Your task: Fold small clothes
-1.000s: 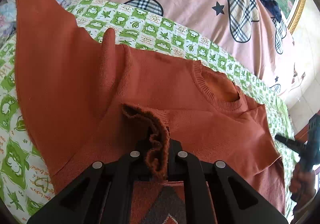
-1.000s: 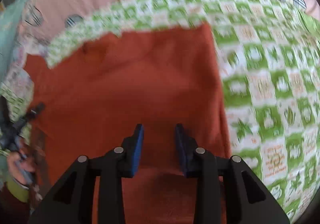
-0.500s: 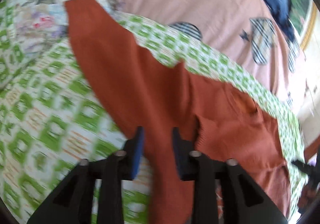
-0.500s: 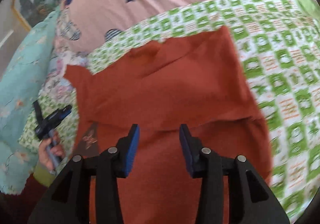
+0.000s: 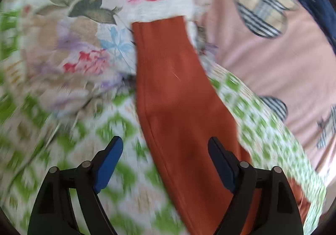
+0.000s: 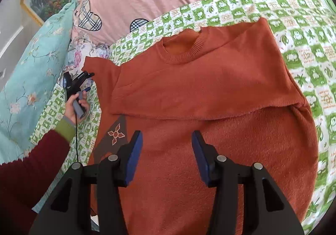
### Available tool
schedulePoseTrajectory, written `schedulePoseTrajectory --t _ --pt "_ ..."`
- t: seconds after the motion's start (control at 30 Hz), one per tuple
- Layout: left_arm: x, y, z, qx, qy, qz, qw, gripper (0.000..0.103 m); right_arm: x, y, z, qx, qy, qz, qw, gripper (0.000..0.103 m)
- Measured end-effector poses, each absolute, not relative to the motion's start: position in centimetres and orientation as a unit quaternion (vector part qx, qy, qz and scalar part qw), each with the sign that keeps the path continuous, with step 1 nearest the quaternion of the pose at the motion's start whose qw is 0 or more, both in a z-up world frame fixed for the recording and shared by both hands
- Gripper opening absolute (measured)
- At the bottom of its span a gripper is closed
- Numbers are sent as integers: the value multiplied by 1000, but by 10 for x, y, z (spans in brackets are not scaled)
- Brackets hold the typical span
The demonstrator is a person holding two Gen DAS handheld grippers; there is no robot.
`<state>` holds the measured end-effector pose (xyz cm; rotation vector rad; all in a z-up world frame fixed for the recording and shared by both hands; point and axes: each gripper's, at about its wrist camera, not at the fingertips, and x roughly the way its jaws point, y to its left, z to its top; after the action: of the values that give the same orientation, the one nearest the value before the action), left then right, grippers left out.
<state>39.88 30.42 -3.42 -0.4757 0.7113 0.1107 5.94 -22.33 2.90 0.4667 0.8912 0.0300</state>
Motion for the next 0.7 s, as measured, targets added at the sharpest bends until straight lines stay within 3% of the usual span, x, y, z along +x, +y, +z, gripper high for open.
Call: schedulePoseTrajectory --t 0.1,0.2,0.23,0.27,0.33,0.7 --pt "437 331 -49 -269 351 60 895 97 63 -223 19 226 442 11 868 50" --pt "456 347 -56 -298 336 81 890 96 69 -223 8 230 453 10 861 50" --pt "459 350 -56 -304 329 85 890 85 71 -222 7 232 454 12 860 50" --pt "464 352 -55 -303 328 75 892 51 72 -221 6 232 453 15 860 50" --pt "472 345 -55 -293 351 34 889 6 72 -217 6 227 451 22 863 50" --pt "351 225 35 -198 279 -116 933 3 46 -219 22 244 417 28 875 50"
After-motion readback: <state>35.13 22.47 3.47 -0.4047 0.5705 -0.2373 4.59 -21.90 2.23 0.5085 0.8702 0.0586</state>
